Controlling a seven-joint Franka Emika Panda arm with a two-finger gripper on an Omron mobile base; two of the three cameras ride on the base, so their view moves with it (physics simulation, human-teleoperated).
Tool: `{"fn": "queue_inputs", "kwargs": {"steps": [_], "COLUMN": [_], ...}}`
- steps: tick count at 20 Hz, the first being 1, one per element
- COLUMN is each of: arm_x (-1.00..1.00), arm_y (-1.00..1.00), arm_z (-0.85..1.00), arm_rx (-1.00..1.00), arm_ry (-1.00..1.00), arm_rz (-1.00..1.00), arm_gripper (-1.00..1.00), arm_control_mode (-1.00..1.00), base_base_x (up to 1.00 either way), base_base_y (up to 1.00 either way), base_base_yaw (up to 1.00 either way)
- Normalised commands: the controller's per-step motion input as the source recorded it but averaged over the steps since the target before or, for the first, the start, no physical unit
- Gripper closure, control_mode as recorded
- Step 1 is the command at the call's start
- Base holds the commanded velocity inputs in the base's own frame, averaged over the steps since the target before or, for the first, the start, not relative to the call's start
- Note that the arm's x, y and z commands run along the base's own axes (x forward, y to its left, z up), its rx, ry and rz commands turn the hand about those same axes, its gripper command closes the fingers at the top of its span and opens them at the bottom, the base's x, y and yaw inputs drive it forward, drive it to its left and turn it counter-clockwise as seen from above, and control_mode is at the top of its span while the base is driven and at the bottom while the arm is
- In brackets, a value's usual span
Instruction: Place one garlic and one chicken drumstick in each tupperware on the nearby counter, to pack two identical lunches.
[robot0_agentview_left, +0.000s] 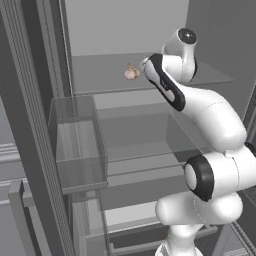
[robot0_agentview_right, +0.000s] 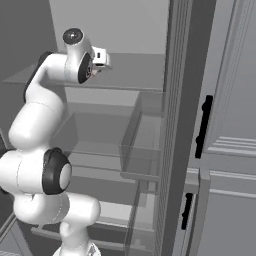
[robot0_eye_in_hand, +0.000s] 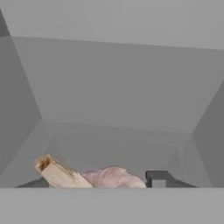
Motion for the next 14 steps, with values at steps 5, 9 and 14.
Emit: {"fn": "queue_inputs", "kwargs": {"steps": [5, 9, 14], "arm_x": [-0.85, -1.00, -1.00], "arm_y": [0.00, 0.00, 0.12], "arm_z": [0.00, 0.03, -0.09], "arm_rx": [0.04, 0.11, 0.01], "arm_ry": [-0.35, -0.36, -0.01], "arm_rz": [-0.02, 0.00, 0.00], "arm_gripper": [1.00, 1.00, 1.00], "arm_control_mode": [-1.00, -1.00, -1.00], "base_base_x": [0.00, 0.00, 0.00], "base_base_y": [0.00, 0.00, 0.00], "base_base_yaw": [0.00, 0.00, 0.00]}}
